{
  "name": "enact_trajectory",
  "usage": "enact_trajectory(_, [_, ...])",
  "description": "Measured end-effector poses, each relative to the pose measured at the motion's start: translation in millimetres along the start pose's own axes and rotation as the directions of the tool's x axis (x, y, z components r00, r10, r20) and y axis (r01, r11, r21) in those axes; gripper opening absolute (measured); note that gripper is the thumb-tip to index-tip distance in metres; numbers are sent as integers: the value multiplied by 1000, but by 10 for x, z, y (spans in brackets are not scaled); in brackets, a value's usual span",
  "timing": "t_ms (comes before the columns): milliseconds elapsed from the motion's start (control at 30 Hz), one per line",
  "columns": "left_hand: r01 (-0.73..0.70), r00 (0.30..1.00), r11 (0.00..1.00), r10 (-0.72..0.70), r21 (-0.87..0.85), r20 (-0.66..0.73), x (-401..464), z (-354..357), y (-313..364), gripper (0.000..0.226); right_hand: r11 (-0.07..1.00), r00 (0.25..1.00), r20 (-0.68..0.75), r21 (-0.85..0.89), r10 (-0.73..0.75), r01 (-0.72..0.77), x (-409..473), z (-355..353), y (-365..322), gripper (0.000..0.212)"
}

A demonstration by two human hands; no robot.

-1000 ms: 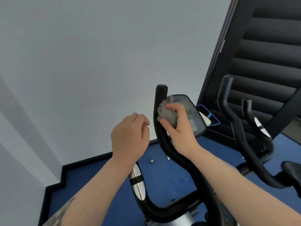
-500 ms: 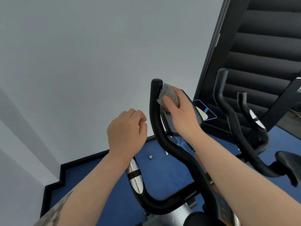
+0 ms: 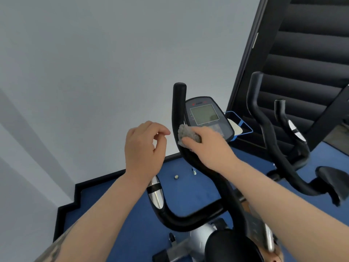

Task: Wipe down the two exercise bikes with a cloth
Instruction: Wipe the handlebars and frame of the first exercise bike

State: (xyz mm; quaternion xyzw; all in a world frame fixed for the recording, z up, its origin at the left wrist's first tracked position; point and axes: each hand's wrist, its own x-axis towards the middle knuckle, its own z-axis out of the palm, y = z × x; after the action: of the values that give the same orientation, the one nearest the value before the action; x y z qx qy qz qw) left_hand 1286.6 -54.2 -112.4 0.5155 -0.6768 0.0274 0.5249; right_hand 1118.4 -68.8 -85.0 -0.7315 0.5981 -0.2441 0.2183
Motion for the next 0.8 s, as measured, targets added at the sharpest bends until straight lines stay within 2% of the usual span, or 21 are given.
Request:
enact_trajectory(33, [14,1000,1000,-14,-13,3,-95,2,33,22,1000,998,54,-12,16,-16,-20,-111,38,18])
enact_trajectory(133, [7,1000,1000,-7,13,27,-389,49,114,25,1000,998,-56,15,-14,15,31,-130,-5,17])
enact_trajectory(200, [-9,997,999,7,34,74,-471,60,125,29,994,991,-101,-76,-86,79,-42,96,-66,41])
enact_trajectory(267, [-14,994,998,8,54,112,-475,61,129,31,982,985,-102,-138,-142,128,-189,143,40,48])
enact_trajectory(300, [-8,994,998,1,60,114,-469,60,131,32,980,988,-56,-146,-142,132,-241,76,138,46])
enact_trajectory(367, [10,995,997,-18,77,99,-464,72,135,31,997,994,75,-25,-73,76,-215,-124,350,27])
enact_trajectory(433, [25,995,994,-35,105,92,-469,91,128,30,972,982,184,235,-32,-12,-172,-213,432,16])
enact_trajectory(467, [33,995,993,-43,116,92,-472,95,123,29,933,980,197,358,-25,-48,-186,-182,434,14])
enact_trajectory(533, [45,994,990,-58,135,92,-481,92,122,29,902,991,129,431,-34,-25,-274,-67,490,16])
enact_trajectory(633, [44,994,986,-59,163,94,-484,96,142,30,965,999,22,259,-43,36,-551,-40,688,31])
enact_trajectory(700, [57,994,983,-73,174,84,-489,97,161,31,977,999,-16,209,-33,36,-742,-69,826,43])
enact_trajectory(800, [132,988,982,-141,135,57,-601,89,276,32,992,998,-55,125,2,4,-1027,-79,938,48])
